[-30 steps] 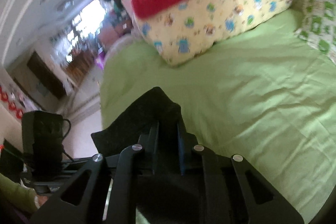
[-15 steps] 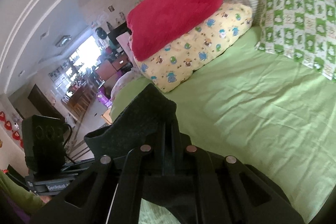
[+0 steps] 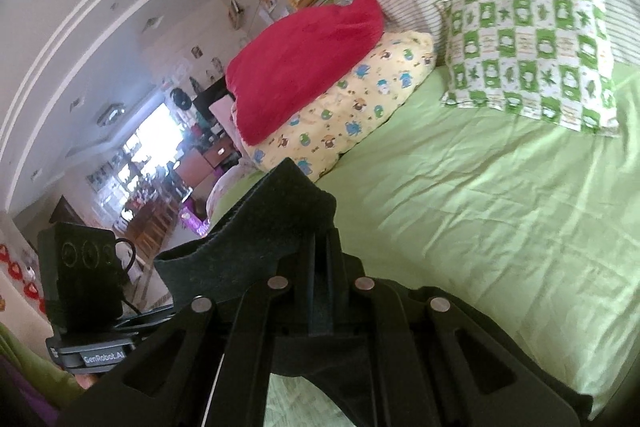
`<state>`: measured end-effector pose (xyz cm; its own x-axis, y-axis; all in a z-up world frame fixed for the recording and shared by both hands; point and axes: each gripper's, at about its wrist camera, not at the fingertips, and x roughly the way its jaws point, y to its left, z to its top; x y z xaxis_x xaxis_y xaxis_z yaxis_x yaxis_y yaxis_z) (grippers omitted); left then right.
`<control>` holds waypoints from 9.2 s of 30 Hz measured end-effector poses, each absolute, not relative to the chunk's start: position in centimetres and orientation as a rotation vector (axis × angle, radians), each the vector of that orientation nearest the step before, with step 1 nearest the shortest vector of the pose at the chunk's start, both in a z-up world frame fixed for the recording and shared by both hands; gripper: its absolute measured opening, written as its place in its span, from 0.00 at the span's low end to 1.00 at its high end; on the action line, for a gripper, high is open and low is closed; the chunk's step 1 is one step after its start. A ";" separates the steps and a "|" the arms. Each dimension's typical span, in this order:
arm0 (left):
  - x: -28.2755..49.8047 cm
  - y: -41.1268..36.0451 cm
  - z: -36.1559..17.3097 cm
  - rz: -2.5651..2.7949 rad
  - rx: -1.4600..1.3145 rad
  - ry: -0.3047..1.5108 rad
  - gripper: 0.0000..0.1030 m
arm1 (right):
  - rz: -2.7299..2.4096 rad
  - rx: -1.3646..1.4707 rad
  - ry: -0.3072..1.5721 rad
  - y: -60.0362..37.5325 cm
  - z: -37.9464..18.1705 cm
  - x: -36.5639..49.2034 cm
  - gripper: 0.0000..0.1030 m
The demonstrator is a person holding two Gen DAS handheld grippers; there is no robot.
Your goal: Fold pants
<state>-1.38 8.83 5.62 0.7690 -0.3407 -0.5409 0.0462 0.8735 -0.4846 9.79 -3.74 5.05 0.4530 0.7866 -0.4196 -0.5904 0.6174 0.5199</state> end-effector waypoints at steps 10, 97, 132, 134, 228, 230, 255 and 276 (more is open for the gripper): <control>-0.9 4.5 5.9 -0.298 -0.408 0.696 0.15 | 0.810 0.416 0.658 -8.8 3.9 8.0 0.05; 0.2 2.1 -0.2 -0.369 -0.323 0.866 0.74 | 0.083 0.570 0.674 -19.7 -1.2 -5.2 0.85; 5.9 3.0 -6.2 -0.382 -0.423 1.033 0.78 | 0.132 0.668 0.789 -20.1 -6.8 -3.6 0.85; 6.4 3.1 -6.5 -0.389 -0.437 1.040 0.79 | 0.133 0.671 0.786 -20.1 -7.0 -3.6 0.85; 6.8 11.6 -5.0 -0.098 -0.213 0.881 0.83 | 0.355 0.519 0.784 -12.2 -6.0 6.0 0.69; 6.0 11.4 -4.6 -0.088 -0.184 0.867 0.84 | 0.359 0.483 0.768 -11.9 -4.9 5.3 0.74; -0.8 8.5 -4.0 -0.009 0.070 0.805 0.87 | 0.384 0.055 0.736 -6.0 -3.4 -0.8 0.88; -0.8 8.5 -5.0 -0.010 0.078 0.792 0.87 | 0.373 0.039 0.767 -5.3 -5.0 0.5 0.89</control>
